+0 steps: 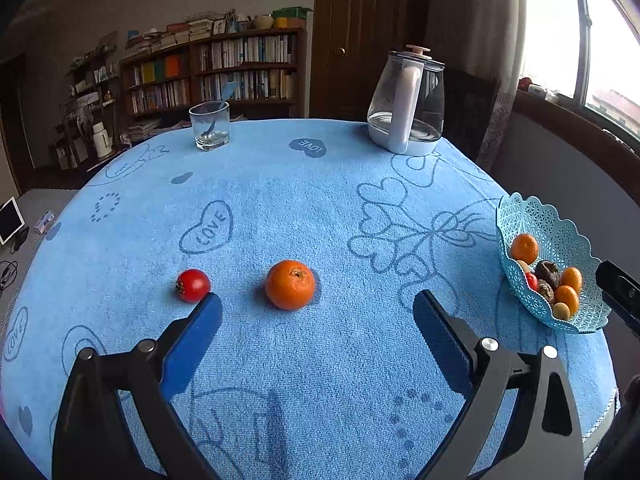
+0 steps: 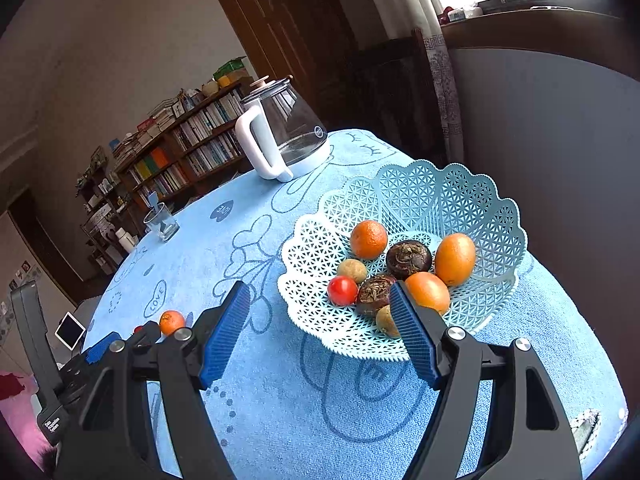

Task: Organize fruits
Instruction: 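Withdraw the open left tool from the basket toward the second red tomato, then grasp the second red tomato with the left tool and lift it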

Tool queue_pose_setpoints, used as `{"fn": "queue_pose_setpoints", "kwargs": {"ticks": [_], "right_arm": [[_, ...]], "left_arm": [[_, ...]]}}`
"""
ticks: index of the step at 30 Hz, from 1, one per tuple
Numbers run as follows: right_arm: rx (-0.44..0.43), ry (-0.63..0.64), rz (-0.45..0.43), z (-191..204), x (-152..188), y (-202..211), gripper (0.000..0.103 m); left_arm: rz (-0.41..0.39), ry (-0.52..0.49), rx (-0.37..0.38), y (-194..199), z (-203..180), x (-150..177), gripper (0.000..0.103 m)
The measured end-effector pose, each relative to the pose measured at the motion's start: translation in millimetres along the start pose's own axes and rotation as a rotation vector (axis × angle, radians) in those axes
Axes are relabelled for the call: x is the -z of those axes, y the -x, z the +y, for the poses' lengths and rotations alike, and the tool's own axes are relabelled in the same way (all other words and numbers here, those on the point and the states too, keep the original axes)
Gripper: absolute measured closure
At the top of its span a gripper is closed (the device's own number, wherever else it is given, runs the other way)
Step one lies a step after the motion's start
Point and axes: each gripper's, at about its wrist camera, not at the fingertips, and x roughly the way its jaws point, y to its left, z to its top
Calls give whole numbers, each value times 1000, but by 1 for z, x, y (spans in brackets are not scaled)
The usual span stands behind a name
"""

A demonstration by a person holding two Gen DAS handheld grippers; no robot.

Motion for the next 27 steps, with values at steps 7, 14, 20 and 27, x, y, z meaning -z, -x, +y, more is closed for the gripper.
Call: {"fn": "queue_pose_setpoints", "kwargs": {"ticks": [7,14,20,27], "right_arm": [[-13,80,17,18,11,-5,27],[-33,165,34,37,23,-10,23],[-51,191,74,47,33,-18,23],[-65,219,99,55,42,-22,23]], "left_arm": [[6,62,-63,-1,40,3,5],[12,116,-120,-6,75,4,5],[24,131,-141,-17,95,3,5],[60,111,-126,-36,100,1,8]]}}
